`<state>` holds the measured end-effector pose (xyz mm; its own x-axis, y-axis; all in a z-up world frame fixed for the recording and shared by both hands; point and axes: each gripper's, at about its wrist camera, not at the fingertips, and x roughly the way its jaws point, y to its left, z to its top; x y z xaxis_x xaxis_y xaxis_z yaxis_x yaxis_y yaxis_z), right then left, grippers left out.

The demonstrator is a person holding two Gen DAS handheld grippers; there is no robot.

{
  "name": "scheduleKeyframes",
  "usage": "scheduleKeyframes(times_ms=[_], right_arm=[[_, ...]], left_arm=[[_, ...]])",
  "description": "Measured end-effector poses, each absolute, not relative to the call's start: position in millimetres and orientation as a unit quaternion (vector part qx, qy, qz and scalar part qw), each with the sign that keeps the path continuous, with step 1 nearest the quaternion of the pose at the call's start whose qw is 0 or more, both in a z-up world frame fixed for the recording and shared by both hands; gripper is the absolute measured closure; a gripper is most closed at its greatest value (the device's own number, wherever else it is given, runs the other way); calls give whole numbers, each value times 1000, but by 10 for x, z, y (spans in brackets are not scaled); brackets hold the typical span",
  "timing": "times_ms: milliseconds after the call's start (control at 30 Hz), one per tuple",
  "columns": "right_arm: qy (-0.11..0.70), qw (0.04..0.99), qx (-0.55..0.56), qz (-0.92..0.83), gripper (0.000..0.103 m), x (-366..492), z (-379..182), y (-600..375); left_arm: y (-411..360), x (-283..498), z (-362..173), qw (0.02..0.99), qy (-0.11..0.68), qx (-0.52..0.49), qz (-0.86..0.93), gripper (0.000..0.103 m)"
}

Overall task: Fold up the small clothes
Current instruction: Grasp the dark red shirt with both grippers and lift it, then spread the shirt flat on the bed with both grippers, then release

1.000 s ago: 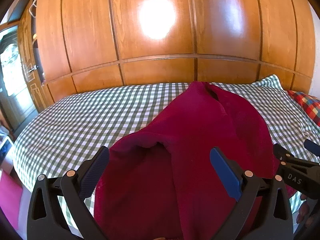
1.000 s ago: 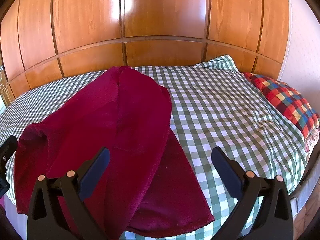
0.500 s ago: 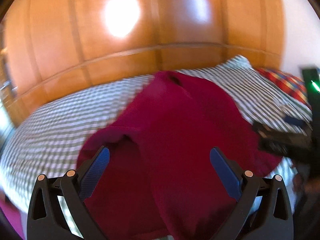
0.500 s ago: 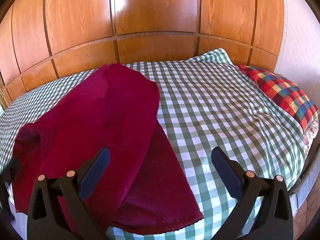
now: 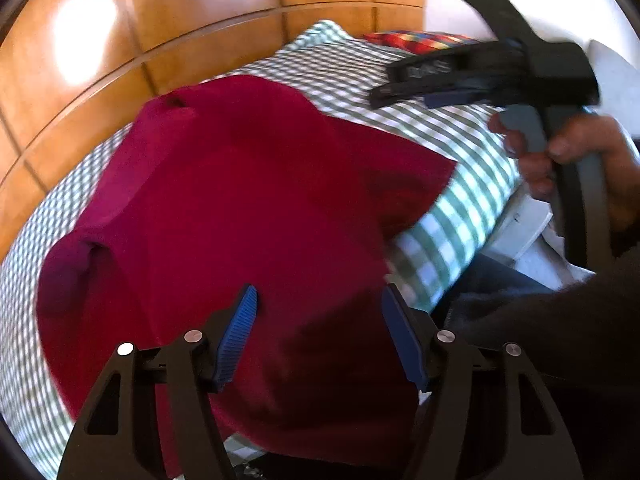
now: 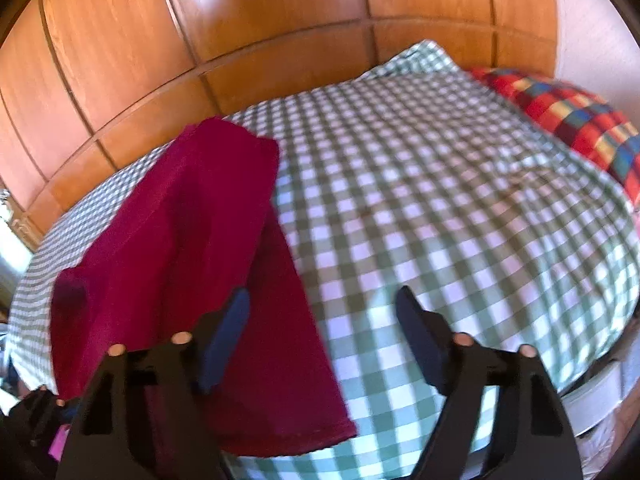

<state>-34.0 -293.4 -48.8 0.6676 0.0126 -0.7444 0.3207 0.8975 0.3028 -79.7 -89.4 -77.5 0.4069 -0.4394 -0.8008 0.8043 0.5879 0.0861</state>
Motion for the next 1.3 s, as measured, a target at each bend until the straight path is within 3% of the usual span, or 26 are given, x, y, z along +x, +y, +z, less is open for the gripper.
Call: scheduleKeyframes(times_ms=[100,133,167,233,267,333,367,667,967,1300], right_arm=[[411,880,233,-35,48,-240,-562,-2837],[419,877,235,-17,50,-191,-592,-2765],[428,872,235,0,52,-146,-631,-2708],[447,866,223,22,60,-55,-709,-2588],[454,865,211,28,68,-15,-746,-2515],[459,865,201,39,94,29,-758,-2432],[454,868,195,44,95,25,-722,-2401],[381,916,128,6,97,-47,-27,-2773],[356,918,41,-167,97,498,326,-3830],[428,859,15,-280,97,1406,-78,-4597]], left_arm=[[-975,-858,-903,793,384,281,-380,40],[-998,-877,-954,794,380,293,-373,50],[-1011,-872,-983,799,376,298,-364,67],[-942,-810,-941,805,380,274,-363,80],[-894,-784,-902,806,383,261,-369,96],[-750,-733,-767,811,385,221,-380,97],[-630,-687,-656,816,386,188,-388,97],[839,113,333,899,326,-61,-287,98],[2144,1272,700,943,315,-101,-35,98],[2833,2393,272,894,398,-86,187,103]])
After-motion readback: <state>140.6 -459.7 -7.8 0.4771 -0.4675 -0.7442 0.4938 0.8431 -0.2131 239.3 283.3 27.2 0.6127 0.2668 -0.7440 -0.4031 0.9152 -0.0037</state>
